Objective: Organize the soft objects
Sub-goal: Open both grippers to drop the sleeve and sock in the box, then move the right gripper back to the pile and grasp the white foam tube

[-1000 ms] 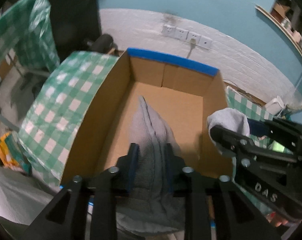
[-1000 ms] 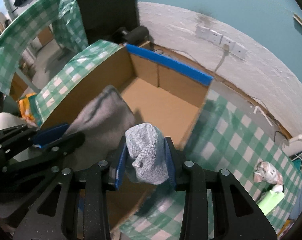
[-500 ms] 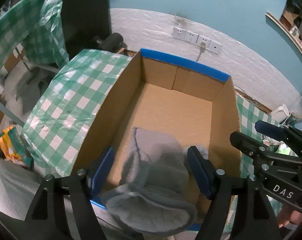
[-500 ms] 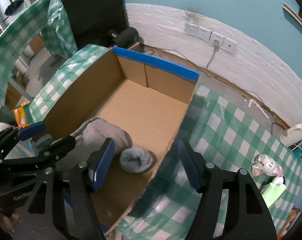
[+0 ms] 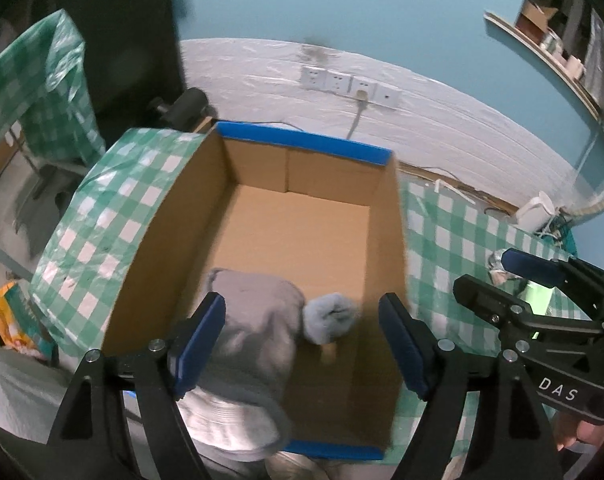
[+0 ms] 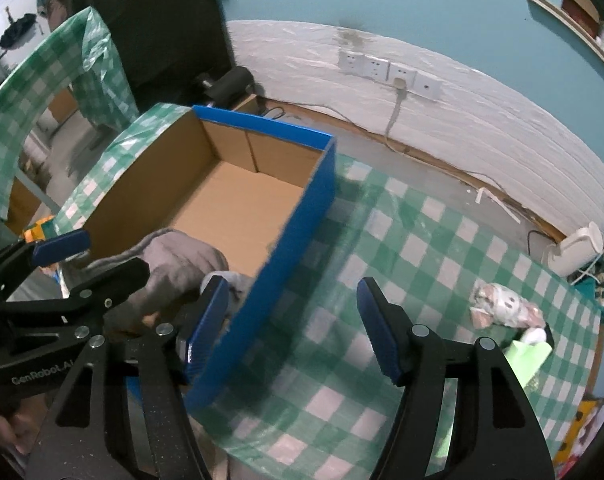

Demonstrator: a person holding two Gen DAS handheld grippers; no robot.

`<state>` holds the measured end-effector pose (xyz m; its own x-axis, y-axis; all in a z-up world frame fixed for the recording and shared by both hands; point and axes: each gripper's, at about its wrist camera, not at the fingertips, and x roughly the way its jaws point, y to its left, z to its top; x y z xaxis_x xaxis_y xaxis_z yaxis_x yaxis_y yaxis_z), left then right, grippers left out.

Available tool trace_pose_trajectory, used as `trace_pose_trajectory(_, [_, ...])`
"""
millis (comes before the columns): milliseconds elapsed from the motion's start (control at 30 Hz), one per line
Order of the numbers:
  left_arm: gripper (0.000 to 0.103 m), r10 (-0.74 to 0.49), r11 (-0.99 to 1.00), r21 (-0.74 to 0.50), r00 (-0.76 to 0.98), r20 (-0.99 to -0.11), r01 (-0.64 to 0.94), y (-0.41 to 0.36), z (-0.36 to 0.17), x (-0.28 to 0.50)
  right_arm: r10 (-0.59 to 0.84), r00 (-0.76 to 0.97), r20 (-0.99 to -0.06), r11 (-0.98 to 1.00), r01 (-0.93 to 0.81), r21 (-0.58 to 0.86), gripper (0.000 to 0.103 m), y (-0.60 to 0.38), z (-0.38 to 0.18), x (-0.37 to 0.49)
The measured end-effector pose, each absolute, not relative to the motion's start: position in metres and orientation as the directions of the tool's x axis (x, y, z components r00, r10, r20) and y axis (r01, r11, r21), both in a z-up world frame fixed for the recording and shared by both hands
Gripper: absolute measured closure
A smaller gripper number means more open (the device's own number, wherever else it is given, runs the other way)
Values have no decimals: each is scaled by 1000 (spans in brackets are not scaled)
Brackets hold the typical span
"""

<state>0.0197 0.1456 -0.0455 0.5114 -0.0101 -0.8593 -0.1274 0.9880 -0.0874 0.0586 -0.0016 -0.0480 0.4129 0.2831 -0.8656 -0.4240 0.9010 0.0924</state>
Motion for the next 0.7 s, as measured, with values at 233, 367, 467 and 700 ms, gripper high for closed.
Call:
trace_pose_trajectory(233, [23, -19, 997, -58, 516, -856, -59, 111, -43, 21, 270, 441, -856, 922, -375, 97, 35, -40, -43, 52])
trace_pose_trajectory(367, [23, -22, 999, -39, 515, -857, -23, 92, -42, 20, 261, 453, -853, 933, -345, 102, 35, -62, -42, 49])
trace_pose_trajectory(467, [23, -26, 1000, -28, 514, -858, 3, 79, -42, 20, 252, 461, -851, 940, -326, 101, 35, -76, -41, 46])
trace_pose_trajectory(700, [23, -37, 998, -7, 507, -861, 63, 44, -42, 20, 236, 473, -849, 951, -290, 103, 35, -111, -44, 34])
